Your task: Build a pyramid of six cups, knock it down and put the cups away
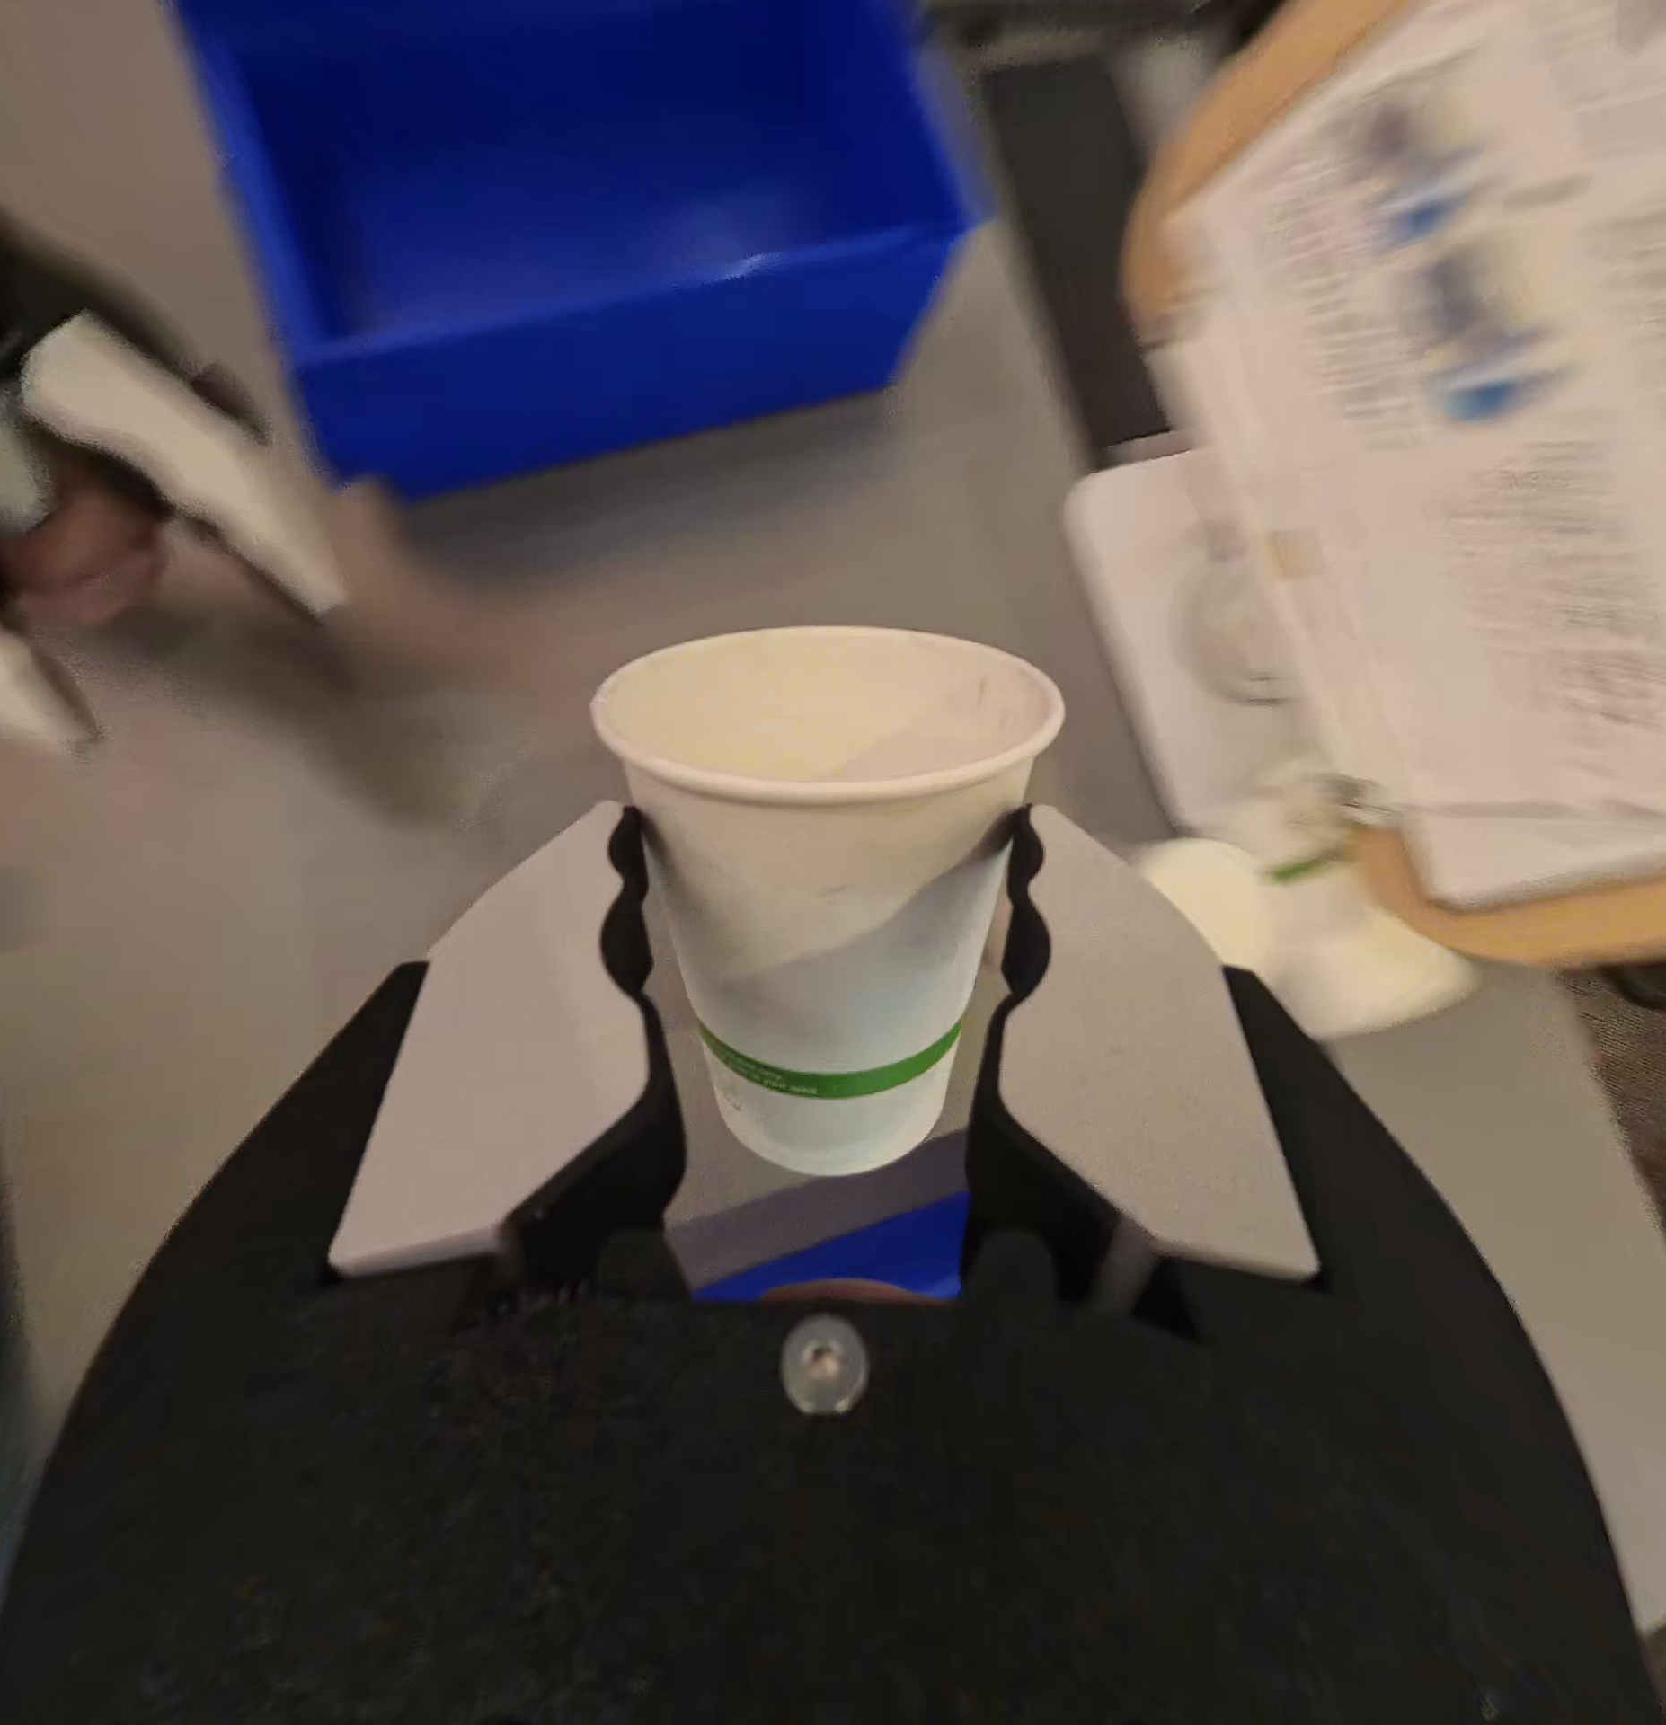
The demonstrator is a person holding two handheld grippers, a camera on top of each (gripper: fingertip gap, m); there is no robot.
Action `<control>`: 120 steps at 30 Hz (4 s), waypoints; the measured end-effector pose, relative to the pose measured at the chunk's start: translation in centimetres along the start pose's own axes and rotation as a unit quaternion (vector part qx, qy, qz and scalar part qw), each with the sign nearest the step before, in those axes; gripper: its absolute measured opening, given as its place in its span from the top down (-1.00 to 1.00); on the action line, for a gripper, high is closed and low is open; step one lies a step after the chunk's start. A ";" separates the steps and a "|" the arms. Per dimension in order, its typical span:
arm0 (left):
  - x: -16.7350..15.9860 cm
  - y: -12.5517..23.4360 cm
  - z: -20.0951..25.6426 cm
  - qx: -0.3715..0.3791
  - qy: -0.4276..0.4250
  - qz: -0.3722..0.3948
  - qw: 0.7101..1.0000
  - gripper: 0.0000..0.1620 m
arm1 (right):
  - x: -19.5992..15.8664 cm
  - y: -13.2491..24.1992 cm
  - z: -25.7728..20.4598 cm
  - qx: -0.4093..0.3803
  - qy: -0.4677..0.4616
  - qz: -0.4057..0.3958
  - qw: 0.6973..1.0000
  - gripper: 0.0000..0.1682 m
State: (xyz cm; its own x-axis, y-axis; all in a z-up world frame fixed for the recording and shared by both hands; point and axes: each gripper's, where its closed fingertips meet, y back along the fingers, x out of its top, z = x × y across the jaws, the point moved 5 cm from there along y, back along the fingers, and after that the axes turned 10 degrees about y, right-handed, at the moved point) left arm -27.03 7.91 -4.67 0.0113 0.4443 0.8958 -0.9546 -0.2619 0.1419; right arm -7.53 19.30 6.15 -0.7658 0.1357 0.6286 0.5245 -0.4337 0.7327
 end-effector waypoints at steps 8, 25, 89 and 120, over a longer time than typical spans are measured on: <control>-3.0 -2.2 1.0 -0.020 -0.007 -0.073 0.997 0.20 | -12.7 11.4 11.4 -0.407 -0.221 0.180 0.868 0.12; -4.4 -3.0 1.2 -0.027 -0.011 -0.110 0.993 0.21 | -25.4 5.6 8.6 -0.402 -0.365 0.118 0.832 0.10; -4.2 -2.0 0.6 -0.014 -0.007 -0.105 0.994 0.22 | -13.5 -14.0 8.7 -0.442 -0.398 0.083 0.799 0.12; 5.2 -0.6 0.0 0.056 -0.134 0.132 0.981 0.99 | 3.7 -7.0 -8.9 0.179 -0.450 0.539 0.689 0.12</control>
State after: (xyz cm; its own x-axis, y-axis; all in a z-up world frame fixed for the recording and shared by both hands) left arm -26.40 10.33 -0.11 -0.1399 0.1112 0.9839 -0.8960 -0.4371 -0.0780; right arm -17.34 14.93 1.07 0.5969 0.4746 0.6469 0.7898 -0.4893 -0.3699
